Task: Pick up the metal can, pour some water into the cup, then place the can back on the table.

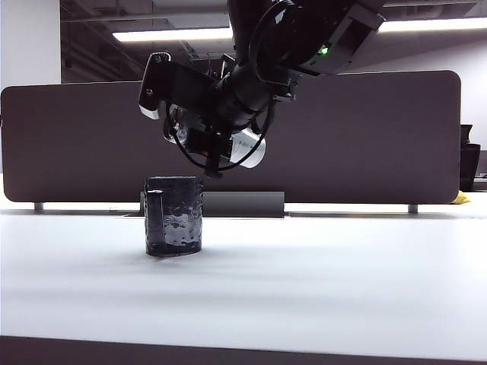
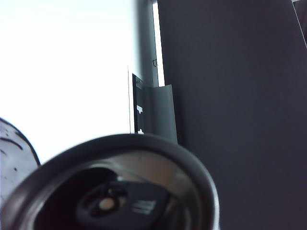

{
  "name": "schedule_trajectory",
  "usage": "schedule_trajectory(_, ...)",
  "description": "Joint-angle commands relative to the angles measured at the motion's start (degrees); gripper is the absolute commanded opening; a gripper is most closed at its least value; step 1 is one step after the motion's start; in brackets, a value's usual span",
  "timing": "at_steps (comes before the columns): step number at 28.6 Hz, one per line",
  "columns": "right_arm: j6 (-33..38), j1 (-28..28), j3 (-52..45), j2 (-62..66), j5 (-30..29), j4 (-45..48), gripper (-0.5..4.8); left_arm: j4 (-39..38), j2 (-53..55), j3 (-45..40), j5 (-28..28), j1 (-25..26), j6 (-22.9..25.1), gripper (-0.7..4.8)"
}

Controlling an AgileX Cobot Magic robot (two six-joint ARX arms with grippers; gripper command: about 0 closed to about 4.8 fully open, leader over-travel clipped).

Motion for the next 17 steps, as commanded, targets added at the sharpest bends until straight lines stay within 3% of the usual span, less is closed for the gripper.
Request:
schedule_trajectory(1,1.79,0.28,0.59,-0.42,0.79,2.49,2.11,0.7,0.04,0.04,0.02,-0.02,0.24,-0.05)
schedule_trajectory(8,7.67,0.72,0.59,-0.44,3.54,2.8,2.1,0.7,0.04,0.04,0.02,-0.02,0.24,-0.05)
schedule_trajectory(17,20.41,-0.04,0.55,-3.34,4.96,2.21,2.1,0.7,0.04,0.04,0.0,-0.04,0.24,-0.05)
